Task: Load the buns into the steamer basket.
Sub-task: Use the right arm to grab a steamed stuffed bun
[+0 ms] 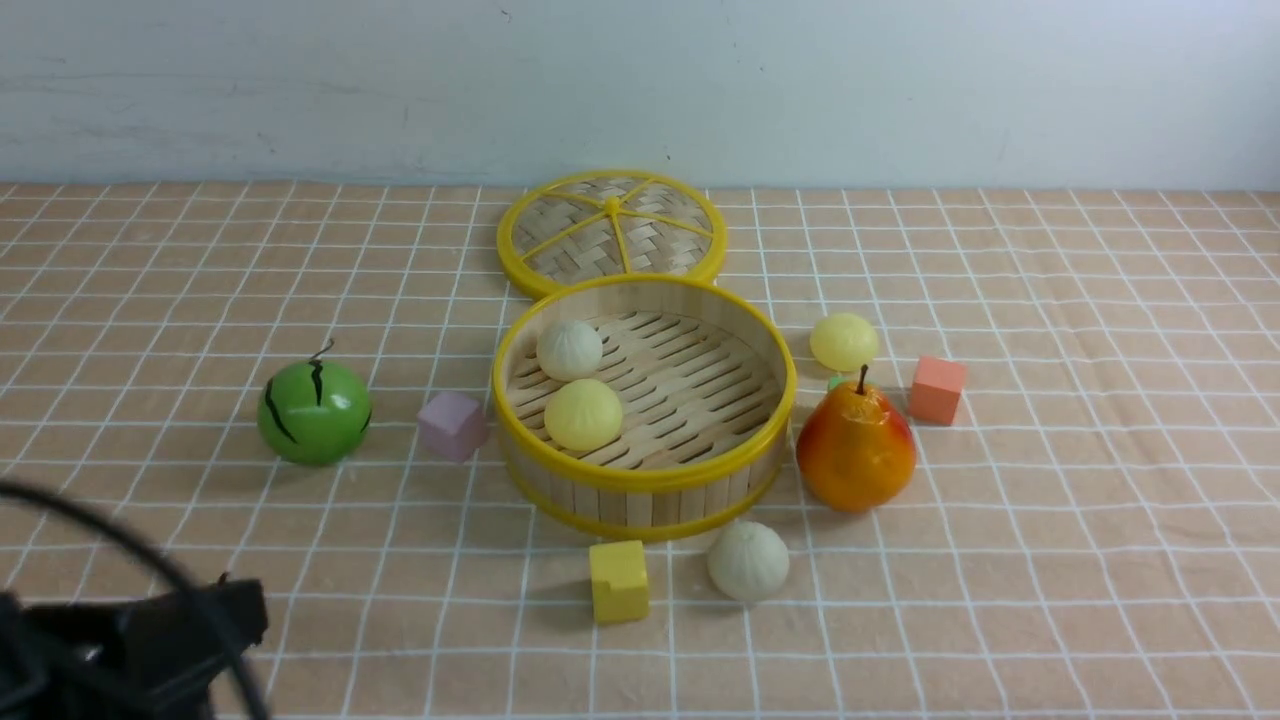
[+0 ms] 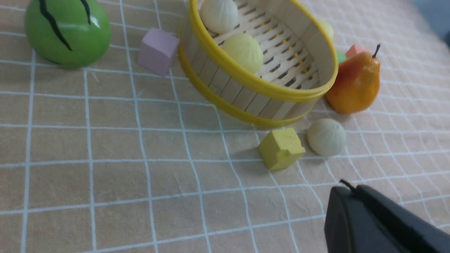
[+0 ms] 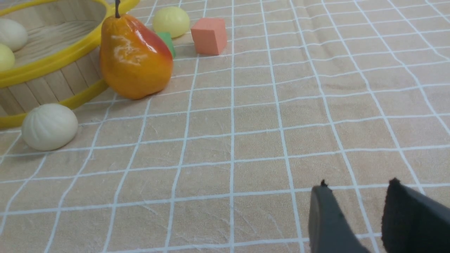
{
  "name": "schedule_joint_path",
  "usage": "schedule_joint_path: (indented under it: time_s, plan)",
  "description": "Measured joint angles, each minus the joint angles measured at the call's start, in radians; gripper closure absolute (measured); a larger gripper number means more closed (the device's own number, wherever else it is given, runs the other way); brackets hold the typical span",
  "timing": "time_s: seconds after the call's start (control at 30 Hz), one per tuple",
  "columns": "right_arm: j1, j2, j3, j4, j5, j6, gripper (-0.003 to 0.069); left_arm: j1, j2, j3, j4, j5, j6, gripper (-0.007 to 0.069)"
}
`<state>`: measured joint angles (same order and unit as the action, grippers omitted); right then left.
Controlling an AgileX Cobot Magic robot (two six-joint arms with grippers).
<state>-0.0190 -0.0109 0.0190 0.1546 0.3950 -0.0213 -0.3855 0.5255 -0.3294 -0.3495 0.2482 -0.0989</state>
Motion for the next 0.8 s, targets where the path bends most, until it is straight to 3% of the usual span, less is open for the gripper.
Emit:
schedule_joint_path:
  time_s: [0.2, 0.37, 0.8]
  plan:
    - [0.0, 0.0, 0.0, 0.0, 0.0, 0.0, 0.0418, 0.0, -0.268, 0.217, -0.014, -0.069, -0.004, 0.0638]
    - [0.0, 0.0, 0.0, 0.0, 0.0, 0.0, 0.0418, 0.0, -0.347, 0.345, -0.014, -0.065, -0.004, 0.0638]
    - [0.0, 0.0, 0.0, 0.0, 0.0, 0.0, 0.0418, 0.0, -0.35, 0.36, -0.02, 0.053, -0.004, 0.0638]
